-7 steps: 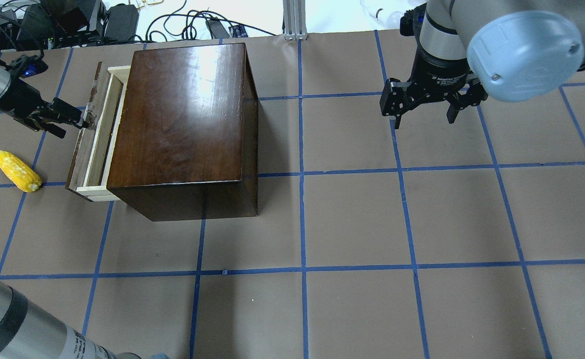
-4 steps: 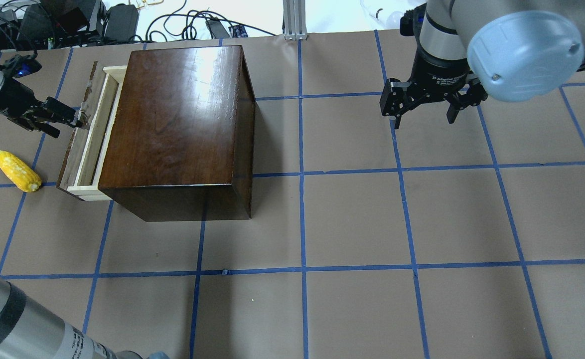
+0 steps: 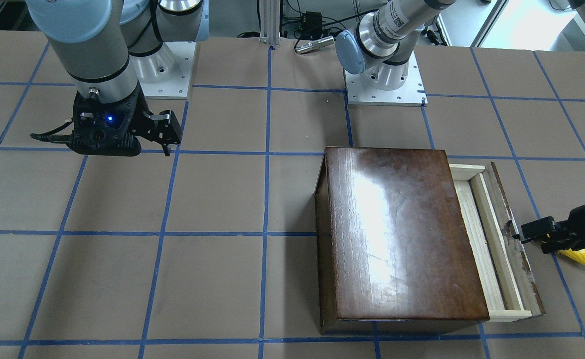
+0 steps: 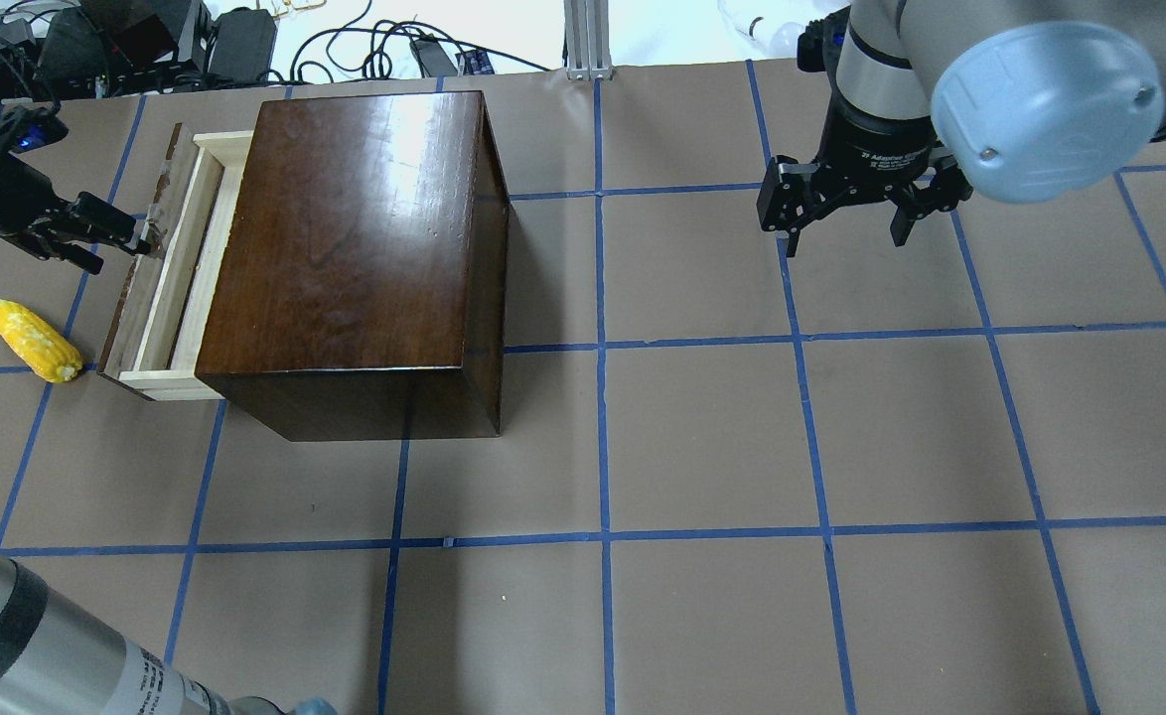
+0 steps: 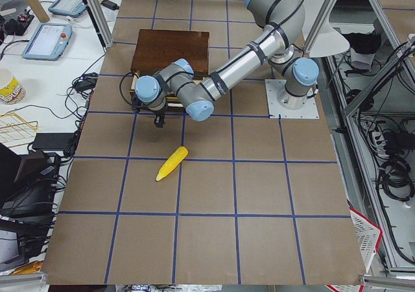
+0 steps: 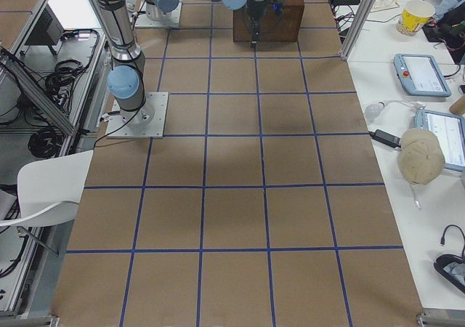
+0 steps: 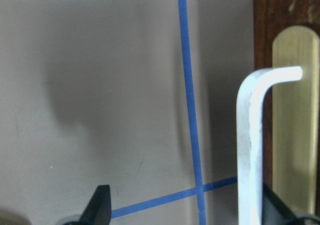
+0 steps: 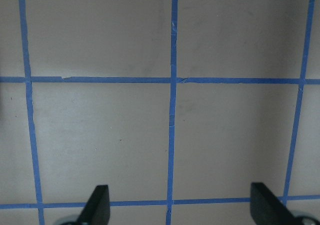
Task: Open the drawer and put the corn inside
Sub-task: 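Pull the drawer outward from the cabinet with the left gripper, then release the handle and move the left gripper toward the yellow corn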
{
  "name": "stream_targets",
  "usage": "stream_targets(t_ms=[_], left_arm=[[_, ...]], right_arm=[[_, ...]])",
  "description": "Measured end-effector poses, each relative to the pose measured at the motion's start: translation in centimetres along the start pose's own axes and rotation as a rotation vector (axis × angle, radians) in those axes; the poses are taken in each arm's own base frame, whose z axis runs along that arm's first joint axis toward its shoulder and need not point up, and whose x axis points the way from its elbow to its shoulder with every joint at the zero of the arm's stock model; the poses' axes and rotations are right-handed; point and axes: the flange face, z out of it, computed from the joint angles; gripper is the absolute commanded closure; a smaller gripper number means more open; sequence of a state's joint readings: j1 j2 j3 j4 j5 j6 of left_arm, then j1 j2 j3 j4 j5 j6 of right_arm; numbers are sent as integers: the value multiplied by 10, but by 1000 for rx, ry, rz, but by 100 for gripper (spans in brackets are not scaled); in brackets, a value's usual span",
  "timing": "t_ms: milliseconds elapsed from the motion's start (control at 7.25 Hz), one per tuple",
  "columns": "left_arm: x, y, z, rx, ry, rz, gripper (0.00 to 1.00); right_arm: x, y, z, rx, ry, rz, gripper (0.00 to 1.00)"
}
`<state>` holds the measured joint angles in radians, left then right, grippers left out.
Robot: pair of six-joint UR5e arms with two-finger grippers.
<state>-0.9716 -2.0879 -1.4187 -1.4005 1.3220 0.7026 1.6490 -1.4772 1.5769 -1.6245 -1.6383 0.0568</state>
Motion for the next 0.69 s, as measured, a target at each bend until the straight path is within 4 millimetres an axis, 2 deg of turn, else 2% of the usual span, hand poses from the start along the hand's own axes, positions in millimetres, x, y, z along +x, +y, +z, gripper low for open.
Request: stream_targets(t_ms=[414,690], left_arm=[[-10,6,-5,6,-3,-19,0],[-9,10,-20,23,-17,-28,0]], right_arm=[[0,0,0,1,0,0,0],[0,0,0,0,0,0,0]])
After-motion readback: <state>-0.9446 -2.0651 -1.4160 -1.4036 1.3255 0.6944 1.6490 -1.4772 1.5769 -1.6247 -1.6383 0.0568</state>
